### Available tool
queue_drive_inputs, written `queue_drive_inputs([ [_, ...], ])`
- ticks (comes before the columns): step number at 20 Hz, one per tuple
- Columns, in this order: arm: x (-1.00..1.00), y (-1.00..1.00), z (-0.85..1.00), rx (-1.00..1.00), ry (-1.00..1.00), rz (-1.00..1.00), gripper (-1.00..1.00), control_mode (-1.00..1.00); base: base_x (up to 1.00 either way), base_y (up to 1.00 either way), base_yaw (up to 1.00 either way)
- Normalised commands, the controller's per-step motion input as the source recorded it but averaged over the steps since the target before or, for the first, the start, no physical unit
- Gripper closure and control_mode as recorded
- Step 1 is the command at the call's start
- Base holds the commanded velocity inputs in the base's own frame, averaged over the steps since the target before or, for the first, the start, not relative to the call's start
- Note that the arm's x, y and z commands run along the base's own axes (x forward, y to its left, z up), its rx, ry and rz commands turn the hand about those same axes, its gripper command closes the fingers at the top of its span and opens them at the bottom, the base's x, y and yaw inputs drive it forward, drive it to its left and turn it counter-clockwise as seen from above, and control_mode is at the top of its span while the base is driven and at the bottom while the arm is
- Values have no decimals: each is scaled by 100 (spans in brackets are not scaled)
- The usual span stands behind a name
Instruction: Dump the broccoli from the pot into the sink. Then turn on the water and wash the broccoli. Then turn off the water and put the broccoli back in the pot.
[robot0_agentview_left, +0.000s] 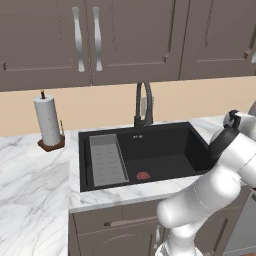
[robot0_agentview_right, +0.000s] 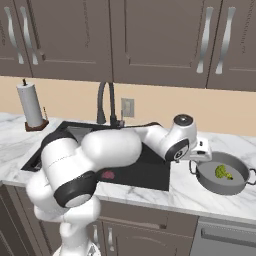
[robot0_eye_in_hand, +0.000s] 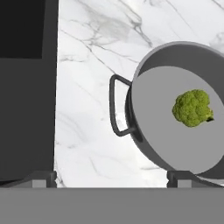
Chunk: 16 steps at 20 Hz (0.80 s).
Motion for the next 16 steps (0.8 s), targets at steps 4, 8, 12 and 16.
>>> queue_drive_inputs([
  [4,14,-12,-37,0,0,0,-100,-100,0,0,0],
  [8,13,-10,-29,0,0,0,-100,-100,0,0,0],
  [12,15,-14,-24,0,-1,0,-100,-100,0,0,0],
  [16,22,-16,-18,0,-1,0,-100,-100,0,0,0],
])
